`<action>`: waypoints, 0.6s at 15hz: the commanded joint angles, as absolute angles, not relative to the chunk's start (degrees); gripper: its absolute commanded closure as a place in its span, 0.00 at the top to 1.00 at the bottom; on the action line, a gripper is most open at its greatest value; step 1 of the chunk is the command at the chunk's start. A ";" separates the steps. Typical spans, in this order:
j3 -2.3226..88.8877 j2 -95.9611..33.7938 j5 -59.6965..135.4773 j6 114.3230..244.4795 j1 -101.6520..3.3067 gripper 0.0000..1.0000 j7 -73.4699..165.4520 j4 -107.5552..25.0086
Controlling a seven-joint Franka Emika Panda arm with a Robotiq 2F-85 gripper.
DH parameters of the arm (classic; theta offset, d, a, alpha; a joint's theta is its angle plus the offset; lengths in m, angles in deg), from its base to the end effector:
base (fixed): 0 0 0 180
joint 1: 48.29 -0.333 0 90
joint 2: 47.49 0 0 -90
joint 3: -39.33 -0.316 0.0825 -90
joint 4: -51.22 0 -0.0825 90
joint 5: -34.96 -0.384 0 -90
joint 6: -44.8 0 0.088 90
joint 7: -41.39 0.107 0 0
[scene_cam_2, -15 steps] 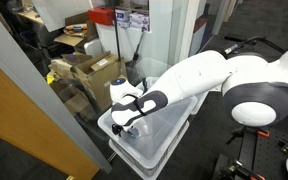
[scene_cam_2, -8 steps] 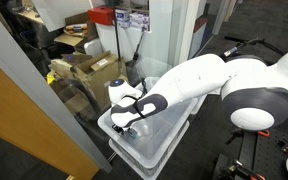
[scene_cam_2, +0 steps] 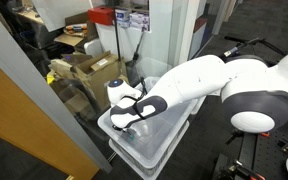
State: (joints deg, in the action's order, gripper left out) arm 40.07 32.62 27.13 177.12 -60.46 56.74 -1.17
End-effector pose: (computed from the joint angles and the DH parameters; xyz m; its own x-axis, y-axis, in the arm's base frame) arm 0.7359 0.1554 0.0003 0.9885 -0.1481 -0.0296 -0.1501 -0.9852 -0.0830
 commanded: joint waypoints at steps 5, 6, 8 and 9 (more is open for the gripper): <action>44.87 28.91 27.95 181.94 -64.17 0.05 63.40 -5.22; 45.62 28.41 27.95 182.58 -64.77 0.05 64.44 -5.79; 46.62 26.69 27.75 184.32 -65.74 0.05 65.52 -7.91; 47.42 26.01 27.74 185.06 -66.41 0.05 66.54 -8.87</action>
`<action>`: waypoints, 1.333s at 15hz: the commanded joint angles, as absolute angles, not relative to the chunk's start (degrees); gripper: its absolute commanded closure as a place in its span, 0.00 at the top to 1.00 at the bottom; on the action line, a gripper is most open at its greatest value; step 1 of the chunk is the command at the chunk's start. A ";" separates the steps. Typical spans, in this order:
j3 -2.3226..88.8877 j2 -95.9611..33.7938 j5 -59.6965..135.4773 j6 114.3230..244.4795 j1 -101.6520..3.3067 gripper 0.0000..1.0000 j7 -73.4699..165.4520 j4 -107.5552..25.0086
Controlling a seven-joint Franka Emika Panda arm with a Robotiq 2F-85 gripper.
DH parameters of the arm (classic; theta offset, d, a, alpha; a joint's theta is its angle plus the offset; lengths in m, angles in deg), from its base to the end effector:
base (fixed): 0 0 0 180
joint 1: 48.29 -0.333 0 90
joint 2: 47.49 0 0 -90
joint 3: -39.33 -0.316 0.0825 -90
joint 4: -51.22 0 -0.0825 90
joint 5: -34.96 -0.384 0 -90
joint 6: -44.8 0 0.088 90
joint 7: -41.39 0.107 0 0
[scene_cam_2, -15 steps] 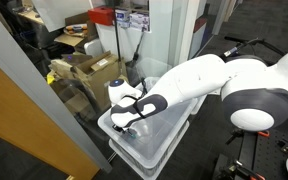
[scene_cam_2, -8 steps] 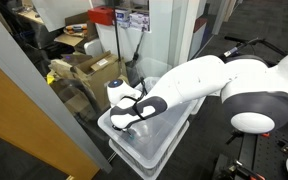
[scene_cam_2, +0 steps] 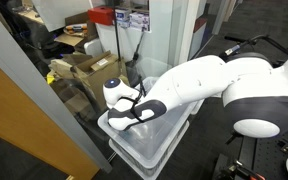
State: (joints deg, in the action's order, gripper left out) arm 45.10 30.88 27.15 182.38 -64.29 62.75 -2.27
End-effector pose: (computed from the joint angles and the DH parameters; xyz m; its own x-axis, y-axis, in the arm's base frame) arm 0.7478 0.1676 0.0256 0.9741 -0.2044 0.0966 -0.2012 -0.9787 -0.0413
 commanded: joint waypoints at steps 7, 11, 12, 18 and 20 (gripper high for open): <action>52.03 16.85 27.28 194.04 -71.23 0.05 72.94 -23.62; 54.29 12.10 29.46 200.27 -73.79 0.05 79.42 -33.10; 55.11 11.03 29.87 201.83 -74.68 0.05 81.49 -35.54; 63.19 5.43 31.96 206.95 -82.12 0.05 94.90 -48.84; 66.99 4.37 32.90 206.19 -85.39 0.05 100.52 -51.88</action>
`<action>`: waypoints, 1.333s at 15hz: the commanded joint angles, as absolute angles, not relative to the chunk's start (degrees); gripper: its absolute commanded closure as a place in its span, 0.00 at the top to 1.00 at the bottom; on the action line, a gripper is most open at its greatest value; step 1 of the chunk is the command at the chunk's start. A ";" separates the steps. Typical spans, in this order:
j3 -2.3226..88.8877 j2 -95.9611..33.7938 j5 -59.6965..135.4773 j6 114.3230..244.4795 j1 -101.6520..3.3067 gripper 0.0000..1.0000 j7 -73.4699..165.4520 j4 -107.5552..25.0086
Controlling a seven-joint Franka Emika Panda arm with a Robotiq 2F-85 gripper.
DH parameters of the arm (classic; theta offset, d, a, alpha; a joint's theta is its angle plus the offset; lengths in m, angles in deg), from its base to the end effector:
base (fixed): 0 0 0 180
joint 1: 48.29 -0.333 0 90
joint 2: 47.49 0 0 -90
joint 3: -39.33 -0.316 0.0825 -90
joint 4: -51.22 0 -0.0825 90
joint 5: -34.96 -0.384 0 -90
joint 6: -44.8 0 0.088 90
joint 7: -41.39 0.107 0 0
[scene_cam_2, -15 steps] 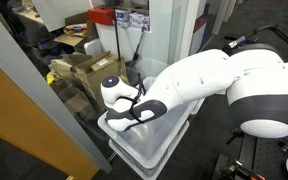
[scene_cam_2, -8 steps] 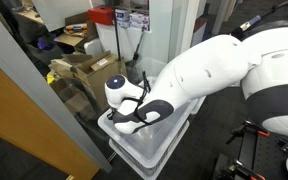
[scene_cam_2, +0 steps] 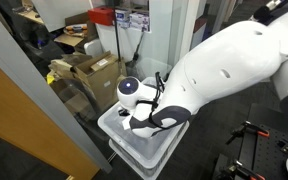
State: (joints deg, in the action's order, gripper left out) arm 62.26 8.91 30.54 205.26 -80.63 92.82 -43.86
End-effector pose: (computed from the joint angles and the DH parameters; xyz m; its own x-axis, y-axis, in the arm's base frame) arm 0.6696 0.1405 0.0902 0.7740 -0.5263 0.3521 -0.5677 -0.8231 0.0177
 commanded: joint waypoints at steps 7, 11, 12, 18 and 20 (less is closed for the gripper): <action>75.64 3.59 37.14 203.29 -92.11 0.05 113.03 -57.17; 78.61 3.90 39.28 201.85 -93.38 0.05 115.98 -58.14; 79.30 3.88 39.71 201.22 -93.71 0.05 116.71 -58.39; 82.46 3.50 43.00 200.84 -94.76 0.05 118.00 -59.79; 80.79 5.25 43.27 201.55 -92.64 0.05 117.30 -57.46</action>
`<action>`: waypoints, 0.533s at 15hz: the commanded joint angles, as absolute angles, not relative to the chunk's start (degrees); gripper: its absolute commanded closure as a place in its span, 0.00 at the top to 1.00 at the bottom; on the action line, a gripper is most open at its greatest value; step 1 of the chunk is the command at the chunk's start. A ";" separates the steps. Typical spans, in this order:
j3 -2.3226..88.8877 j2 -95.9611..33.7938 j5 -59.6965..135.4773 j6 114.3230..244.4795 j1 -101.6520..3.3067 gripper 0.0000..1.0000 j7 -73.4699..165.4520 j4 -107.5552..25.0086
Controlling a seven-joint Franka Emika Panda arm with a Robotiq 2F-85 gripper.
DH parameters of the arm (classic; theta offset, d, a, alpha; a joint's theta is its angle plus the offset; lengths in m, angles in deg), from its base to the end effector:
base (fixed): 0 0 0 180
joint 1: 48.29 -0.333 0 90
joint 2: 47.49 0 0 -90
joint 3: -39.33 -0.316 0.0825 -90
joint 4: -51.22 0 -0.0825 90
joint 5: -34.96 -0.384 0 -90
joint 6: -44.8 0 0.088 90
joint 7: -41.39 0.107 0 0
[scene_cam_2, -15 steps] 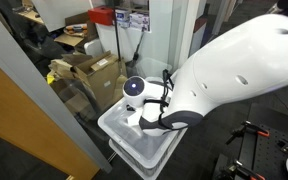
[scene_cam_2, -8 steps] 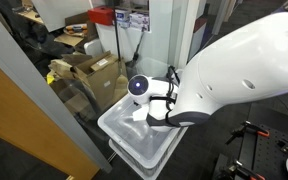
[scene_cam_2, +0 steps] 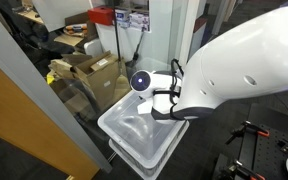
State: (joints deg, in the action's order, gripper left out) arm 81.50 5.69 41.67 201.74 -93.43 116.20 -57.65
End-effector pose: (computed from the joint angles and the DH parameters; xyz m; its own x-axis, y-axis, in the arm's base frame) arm 0.6298 0.0563 0.1261 0.5607 -0.6149 0.5546 -0.7974 -0.5813 0.1617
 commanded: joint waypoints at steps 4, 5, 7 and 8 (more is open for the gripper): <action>80.47 5.39 43.48 201.58 -92.37 0.19 117.28 -57.45; 80.42 5.39 43.48 201.58 -92.37 0.19 117.28 -57.44; 80.40 5.39 43.48 201.58 -92.37 0.05 117.28 -57.44; 82.35 5.30 44.26 201.54 -93.87 0.05 118.21 -58.76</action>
State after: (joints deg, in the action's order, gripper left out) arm 81.03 5.82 41.88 201.76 -93.11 116.20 -57.64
